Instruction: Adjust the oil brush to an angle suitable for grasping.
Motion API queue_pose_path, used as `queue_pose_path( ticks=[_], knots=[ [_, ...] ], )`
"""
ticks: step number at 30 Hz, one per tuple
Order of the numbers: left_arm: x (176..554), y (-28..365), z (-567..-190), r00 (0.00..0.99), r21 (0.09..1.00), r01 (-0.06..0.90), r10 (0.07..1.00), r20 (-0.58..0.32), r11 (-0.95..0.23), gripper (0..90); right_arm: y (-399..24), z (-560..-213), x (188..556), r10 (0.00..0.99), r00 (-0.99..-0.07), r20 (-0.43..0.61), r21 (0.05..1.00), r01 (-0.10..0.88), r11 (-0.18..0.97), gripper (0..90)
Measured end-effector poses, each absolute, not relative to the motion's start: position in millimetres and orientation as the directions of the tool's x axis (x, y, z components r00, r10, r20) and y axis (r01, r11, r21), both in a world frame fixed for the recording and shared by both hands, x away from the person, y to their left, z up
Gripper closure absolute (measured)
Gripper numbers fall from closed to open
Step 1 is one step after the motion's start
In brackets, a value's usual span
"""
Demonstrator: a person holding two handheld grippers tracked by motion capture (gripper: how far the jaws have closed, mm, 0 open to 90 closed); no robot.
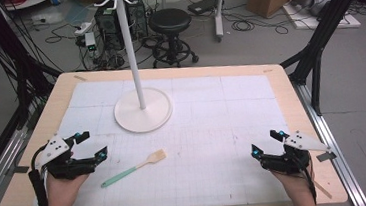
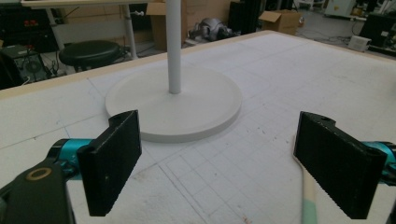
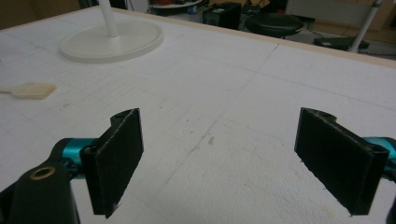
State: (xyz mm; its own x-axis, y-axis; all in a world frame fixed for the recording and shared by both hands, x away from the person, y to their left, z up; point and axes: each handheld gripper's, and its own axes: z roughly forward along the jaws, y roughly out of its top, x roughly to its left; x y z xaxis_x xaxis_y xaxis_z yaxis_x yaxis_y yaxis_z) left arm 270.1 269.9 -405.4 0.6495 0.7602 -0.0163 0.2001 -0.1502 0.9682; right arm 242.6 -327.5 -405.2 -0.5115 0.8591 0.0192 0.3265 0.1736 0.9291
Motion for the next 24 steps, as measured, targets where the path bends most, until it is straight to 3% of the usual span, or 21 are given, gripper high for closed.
queue_pose_path(
  ticks=[13,24],
  knots=[
    [260,278,-392,0.677,0.970,0.195,0.736,-0.025,-0.146,14.3,-349,-405,248,0.872,-0.482,0.079,0.921,0.369,0.121,15.0],
    [261,263,-388,0.772,0.957,0.224,0.632,-0.060,-0.183,14.3,-354,-407,248,0.866,-0.481,0.132,0.925,0.374,0.066,14.6]
  ],
)
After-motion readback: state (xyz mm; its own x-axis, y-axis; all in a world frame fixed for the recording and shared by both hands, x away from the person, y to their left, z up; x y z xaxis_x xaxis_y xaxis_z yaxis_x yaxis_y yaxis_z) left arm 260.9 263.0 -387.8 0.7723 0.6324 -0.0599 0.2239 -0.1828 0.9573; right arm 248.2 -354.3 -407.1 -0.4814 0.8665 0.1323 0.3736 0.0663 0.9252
